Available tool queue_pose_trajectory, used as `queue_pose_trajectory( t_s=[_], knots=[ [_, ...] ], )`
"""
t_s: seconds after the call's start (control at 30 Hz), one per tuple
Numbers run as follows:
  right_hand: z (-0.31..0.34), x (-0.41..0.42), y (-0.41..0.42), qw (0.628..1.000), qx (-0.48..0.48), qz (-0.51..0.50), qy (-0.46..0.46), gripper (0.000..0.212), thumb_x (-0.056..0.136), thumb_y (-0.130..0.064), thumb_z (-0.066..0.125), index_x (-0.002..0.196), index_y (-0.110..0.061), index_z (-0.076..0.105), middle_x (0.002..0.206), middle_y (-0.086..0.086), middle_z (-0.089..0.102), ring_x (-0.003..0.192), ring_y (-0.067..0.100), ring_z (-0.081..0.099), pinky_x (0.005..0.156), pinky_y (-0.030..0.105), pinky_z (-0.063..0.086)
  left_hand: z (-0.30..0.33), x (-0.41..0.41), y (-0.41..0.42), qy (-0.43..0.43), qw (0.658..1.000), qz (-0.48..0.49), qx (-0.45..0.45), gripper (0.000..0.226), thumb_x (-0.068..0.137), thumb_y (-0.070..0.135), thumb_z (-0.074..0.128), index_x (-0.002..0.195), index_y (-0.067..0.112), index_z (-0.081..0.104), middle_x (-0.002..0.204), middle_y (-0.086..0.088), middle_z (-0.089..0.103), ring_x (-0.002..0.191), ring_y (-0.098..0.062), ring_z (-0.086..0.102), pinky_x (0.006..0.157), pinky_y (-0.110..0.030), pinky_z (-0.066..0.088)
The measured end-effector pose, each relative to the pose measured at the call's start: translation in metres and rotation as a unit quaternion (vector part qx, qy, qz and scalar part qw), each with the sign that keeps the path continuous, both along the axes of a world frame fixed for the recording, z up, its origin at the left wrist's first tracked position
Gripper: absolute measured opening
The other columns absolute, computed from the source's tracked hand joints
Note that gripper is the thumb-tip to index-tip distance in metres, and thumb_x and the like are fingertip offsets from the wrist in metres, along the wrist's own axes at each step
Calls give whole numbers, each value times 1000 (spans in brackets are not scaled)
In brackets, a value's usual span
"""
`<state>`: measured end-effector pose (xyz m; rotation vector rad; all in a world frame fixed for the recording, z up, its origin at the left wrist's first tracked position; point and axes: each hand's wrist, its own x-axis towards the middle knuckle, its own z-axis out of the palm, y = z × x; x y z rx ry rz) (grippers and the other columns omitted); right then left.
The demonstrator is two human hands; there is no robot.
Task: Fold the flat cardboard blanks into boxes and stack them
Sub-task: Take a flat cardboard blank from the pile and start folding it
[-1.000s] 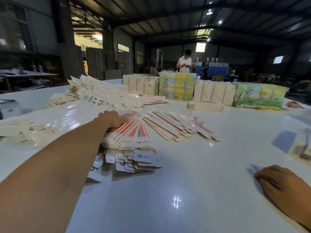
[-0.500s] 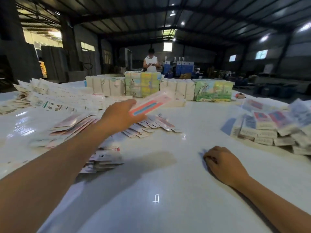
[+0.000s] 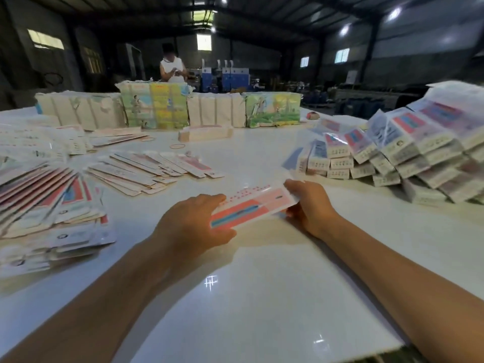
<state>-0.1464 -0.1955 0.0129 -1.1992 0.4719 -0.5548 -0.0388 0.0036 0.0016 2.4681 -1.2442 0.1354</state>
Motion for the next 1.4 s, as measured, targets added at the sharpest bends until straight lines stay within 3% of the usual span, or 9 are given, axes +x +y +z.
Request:
queue_pose_trajectory(
  t_s=[0.17, 0.33, 0.47, 0.57, 0.7, 0.87, 0.97, 1.13, 1.4],
  knots=[
    [-8, 5, -6, 995, -91, 11, 27, 24, 93, -12, 51, 75, -2, 63, 70, 15, 71, 54, 21, 66, 44, 25, 45, -11, -13, -14, -79, 996, 3, -34, 77, 80, 70, 45, 142, 27, 29, 133, 7, 43, 111, -12, 46, 85, -26, 45],
    [-8, 6, -7, 992, -119, 17, 26, 29, 97, -21, 47, 84, -2, 64, 57, 9, 65, 45, 18, 51, 45, 27, 36, -9, -9, -16, -90, 993, 24, -66, 73, 79, 70, 43, 138, 27, 35, 127, 6, 49, 110, -16, 47, 80, -29, 41],
    [-2, 0, -4, 991, -115, -75, -2, 22, 96, -25, 49, 85, -11, 63, 69, 8, 65, 45, 14, 52, 41, 24, 39, -2, -1, -12, -77, 988, 78, -113, 71, 76, 76, 40, 133, 33, 39, 120, 10, 56, 99, -15, 57, 73, -33, 47],
    [-2, -7, -4, 955, -244, -164, -34, 15, 92, -19, 56, 80, -16, 64, 70, 4, 60, 50, 7, 53, 50, 24, 44, -2, 3, -8, -47, 987, 104, -116, 68, 73, 79, 40, 128, 39, 40, 116, 13, 57, 93, -13, 58, 68, -32, 48],
    [-6, -6, 13, 886, -449, -116, 11, 23, 93, -16, 55, 74, -24, 66, 80, -2, 58, 72, 14, 56, 66, 29, 48, -3, -7, -11, -102, 986, 95, -89, 67, 75, 78, 40, 124, 32, 42, 111, 10, 57, 92, -14, 57, 68, -30, 46],
    [-3, -9, 14, 934, -349, -74, -9, 11, 95, -14, 53, 96, -19, 63, 73, 5, 63, 59, 15, 54, 53, 27, 47, -1, -17, -12, -188, 978, 76, -52, 73, 75, 78, 34, 128, 28, 39, 113, 7, 56, 97, -13, 54, 67, -25, 38],
    [-5, -8, 9, 947, -319, -45, 9, 36, 95, -12, 51, 127, -30, 47, 74, 0, 60, 60, 10, 52, 55, 25, 45, -2, -20, -13, -235, 969, 69, -31, 74, 76, 78, 32, 130, 27, 38, 115, 7, 56, 100, -13, 54, 71, -24, 41],
    [-8, -7, 10, 897, -435, -73, 34, 22, 94, -10, 50, 77, -18, 61, 69, -8, 61, 62, 8, 54, 60, 27, 46, -2, -24, -14, -250, 965, 75, -16, 76, 76, 79, 30, 131, 28, 36, 116, 8, 56, 99, -12, 54, 67, -23, 37],
    [-15, -3, 5, 880, -465, -50, 81, 25, 91, -4, 42, 72, -18, 49, 69, -4, 55, 62, 6, 49, 54, 14, 37, 0, -28, -14, -293, 955, 42, 9, 75, 80, 76, 29, 136, 26, 32, 120, 7, 54, 101, -13, 53, 67, -23, 33]
  ],
)
